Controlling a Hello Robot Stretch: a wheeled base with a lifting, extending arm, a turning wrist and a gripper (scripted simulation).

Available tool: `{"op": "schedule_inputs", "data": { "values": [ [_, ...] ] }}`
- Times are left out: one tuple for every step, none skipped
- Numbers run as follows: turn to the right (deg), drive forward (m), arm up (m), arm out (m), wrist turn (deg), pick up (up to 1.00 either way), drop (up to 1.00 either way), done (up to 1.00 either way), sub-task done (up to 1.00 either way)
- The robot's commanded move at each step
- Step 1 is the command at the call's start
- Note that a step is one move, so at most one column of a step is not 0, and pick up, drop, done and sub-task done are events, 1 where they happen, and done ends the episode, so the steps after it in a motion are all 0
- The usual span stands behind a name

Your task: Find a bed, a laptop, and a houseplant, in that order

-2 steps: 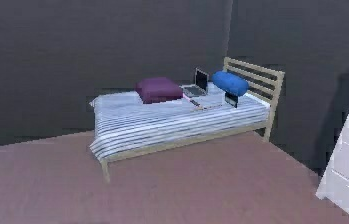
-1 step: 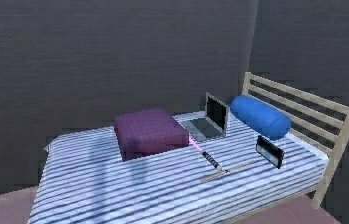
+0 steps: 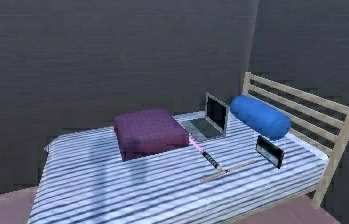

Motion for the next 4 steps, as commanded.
{"op": "schedule_inputs", "data": {
  "values": [
    [36.0, 0.00, 0.00, 0.00, 0.0, 0.00, 0.00, 0.00, 0.00],
    [0.0, 0.35, 0.00, 0.00, 0.0, 0.00, 0.00, 0.00, 0.00],
    [-33.0, 0.00, 0.00, 0.00, 0.0, 0.00, 0.00, 0.00, 0.00],
    [0.0, 0.00, 0.00, 0.00, 0.0, 0.00, 0.00, 0.00, 1.00]
  ]
}}
